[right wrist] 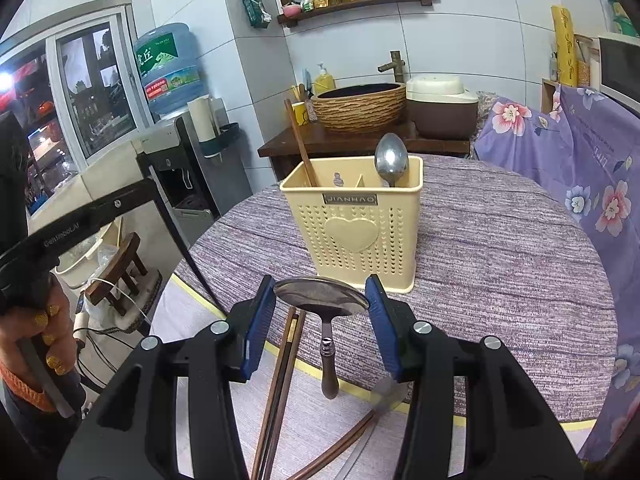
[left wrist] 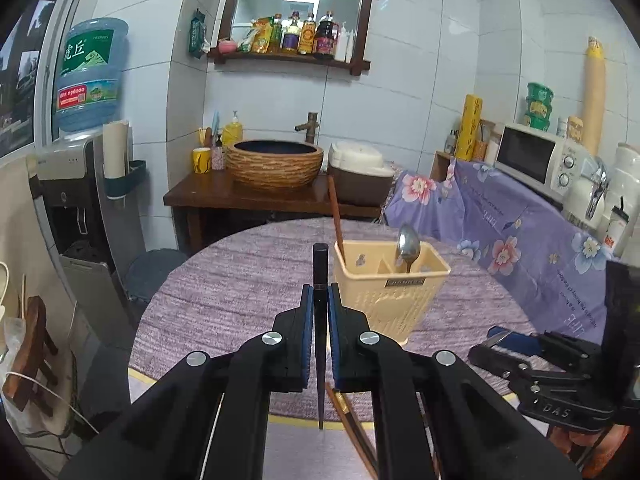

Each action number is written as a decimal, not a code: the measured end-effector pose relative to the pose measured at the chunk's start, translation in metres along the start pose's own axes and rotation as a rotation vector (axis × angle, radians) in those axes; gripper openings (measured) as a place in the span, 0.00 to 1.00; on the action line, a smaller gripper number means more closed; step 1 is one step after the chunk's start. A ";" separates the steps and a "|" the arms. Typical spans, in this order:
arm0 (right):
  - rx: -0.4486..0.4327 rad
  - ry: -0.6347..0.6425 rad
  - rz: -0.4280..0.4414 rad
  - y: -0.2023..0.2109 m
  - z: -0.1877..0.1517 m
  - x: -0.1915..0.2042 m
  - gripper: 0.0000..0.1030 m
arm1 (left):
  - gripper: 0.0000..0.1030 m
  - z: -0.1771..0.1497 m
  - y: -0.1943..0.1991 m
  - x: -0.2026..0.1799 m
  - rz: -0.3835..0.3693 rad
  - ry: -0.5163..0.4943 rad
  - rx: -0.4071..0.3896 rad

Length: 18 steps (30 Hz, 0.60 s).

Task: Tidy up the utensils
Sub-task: 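Lift the ladle spoon with the right tool while the left tool grasps the black chopstick, then drop the black chopstick from the left tool while the right tool drops the ladle into the holder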

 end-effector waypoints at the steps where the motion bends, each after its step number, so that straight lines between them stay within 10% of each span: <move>1: -0.006 0.003 0.001 0.001 0.006 -0.001 0.46 | 0.08 0.007 0.002 -0.003 -0.012 0.001 -0.008; 12: -0.190 0.044 -0.072 0.032 0.147 -0.021 0.46 | 0.08 0.144 0.016 -0.069 -0.111 -0.040 -0.158; 18: -0.222 0.052 -0.124 0.012 0.178 -0.035 0.46 | 0.08 0.163 -0.021 -0.087 -0.062 -0.056 -0.204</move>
Point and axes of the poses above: each gripper's, at about its wrist camera, not at the fingertips, and y roughly against the way its jaws point, x to its left, z to its top, the point moved 8 cm from there along -y, roughly the way its jaws point, and after that the axes turned 8 degrees about y, right-handed, at the moved point
